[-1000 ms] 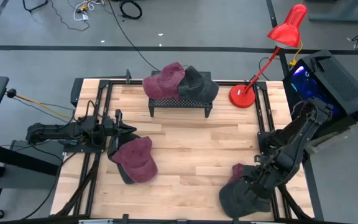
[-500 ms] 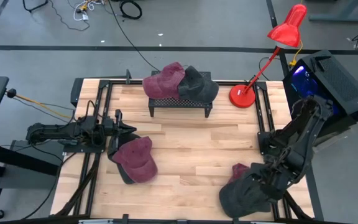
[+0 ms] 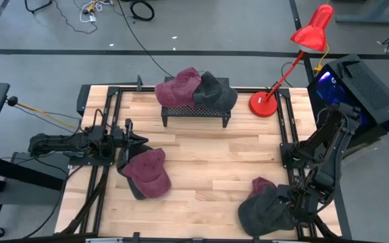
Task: Pick & Place hat
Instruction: Move the right black cap
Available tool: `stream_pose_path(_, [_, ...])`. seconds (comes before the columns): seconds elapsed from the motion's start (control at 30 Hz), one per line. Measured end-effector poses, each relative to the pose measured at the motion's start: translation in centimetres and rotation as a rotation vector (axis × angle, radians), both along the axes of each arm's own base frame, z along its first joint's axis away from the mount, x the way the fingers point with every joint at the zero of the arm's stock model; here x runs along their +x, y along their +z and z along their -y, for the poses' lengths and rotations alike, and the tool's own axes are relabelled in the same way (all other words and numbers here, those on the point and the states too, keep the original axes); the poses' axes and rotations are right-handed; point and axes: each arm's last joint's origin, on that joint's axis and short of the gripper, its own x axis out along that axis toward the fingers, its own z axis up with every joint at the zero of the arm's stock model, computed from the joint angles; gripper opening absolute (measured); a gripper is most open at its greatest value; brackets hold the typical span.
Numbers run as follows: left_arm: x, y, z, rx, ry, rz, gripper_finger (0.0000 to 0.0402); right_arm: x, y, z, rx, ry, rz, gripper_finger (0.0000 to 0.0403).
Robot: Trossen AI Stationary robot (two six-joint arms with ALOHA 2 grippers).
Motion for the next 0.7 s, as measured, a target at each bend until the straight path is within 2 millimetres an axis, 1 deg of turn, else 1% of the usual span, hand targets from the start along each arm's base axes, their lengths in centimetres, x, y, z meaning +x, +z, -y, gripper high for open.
stream_pose_path(0.1, [0.0,0.0,0.0,0.0,0.0,0.0,0.0021,-0.2,-0.5,-0.1,-0.005,-0.014,-0.008,0.0211])
stream_pose_path(0.5, [0.0,0.0,0.0,0.0,0.0,0.0,0.0021,-0.3,-0.7,0.6,-0.103,-0.05,0.028,0.021])
stream_pose_path(0.57, [0.0,0.0,0.0,0.0,0.0,0.0,0.0021,-0.4,-1.2,0.7,-0.114,-0.053,0.021,0.021])
stream_pose_path(0.7, [0.0,0.0,0.0,0.0,0.0,0.0,0.0021,-0.5,-2.9,0.8,-0.106,-0.051,-0.02,0.021])
